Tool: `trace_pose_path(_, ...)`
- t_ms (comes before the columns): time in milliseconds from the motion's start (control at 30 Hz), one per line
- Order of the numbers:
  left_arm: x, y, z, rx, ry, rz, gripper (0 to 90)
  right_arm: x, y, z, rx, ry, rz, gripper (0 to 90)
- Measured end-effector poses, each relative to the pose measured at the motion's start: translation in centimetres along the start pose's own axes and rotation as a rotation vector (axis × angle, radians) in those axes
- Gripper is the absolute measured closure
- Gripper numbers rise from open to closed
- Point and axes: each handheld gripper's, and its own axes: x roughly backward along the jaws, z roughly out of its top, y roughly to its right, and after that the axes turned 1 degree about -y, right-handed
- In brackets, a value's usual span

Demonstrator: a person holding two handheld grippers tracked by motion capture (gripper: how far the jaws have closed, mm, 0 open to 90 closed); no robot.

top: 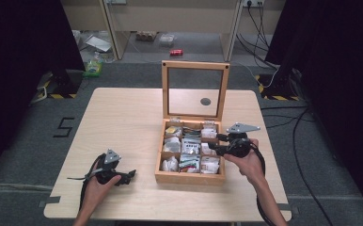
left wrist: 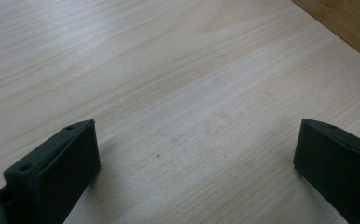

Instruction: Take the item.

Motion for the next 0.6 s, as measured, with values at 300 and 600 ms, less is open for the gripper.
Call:
trace_pose_path(300,0.0,0.0,0.0,0.000,0.000,0.000,0.0,-0.9,-0.3,-0.1,0.016,-0.041,0.007,44.2)
trace_pose_path(600,0.0,0.0,0.0,0.000,0.000,0.000,0.0,-1.5,0.4,-0.6,0.002,-0.078,0.000,45.6)
